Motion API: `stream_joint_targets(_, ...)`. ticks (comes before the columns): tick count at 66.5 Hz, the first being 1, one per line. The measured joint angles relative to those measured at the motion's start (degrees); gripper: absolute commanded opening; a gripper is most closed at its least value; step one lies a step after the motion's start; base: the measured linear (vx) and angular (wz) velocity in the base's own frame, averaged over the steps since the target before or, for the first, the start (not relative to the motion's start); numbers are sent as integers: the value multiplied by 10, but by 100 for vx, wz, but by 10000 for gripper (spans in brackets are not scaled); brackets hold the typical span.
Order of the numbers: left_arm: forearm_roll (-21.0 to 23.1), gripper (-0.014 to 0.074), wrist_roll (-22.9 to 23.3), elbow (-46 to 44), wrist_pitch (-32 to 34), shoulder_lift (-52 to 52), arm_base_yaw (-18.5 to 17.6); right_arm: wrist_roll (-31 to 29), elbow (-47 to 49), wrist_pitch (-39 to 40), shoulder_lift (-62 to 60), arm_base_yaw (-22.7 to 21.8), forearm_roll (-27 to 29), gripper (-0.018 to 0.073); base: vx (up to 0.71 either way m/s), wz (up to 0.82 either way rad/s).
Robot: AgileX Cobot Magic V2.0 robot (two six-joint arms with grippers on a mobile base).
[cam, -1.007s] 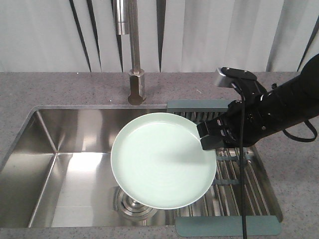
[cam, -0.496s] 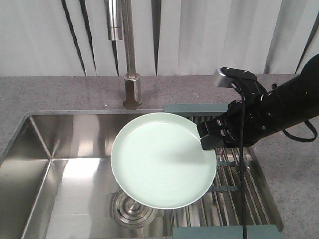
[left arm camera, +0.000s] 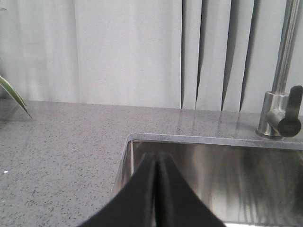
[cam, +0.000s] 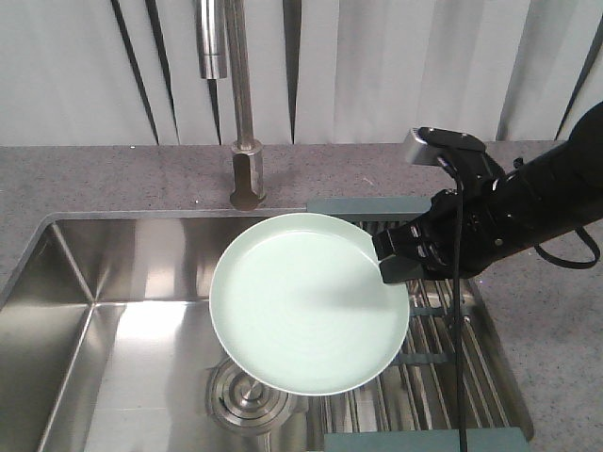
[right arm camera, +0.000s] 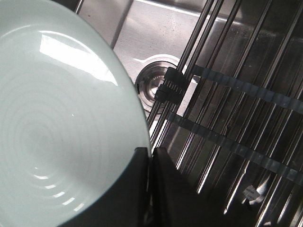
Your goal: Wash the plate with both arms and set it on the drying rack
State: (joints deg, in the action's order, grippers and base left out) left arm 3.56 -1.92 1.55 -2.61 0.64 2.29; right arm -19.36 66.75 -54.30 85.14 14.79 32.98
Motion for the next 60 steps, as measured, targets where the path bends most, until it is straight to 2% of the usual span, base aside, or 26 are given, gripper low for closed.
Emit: stream_joint_targets(60,0,-6,0,-3,0,0,0,0,0,0,0,0,0,-1,0,0)
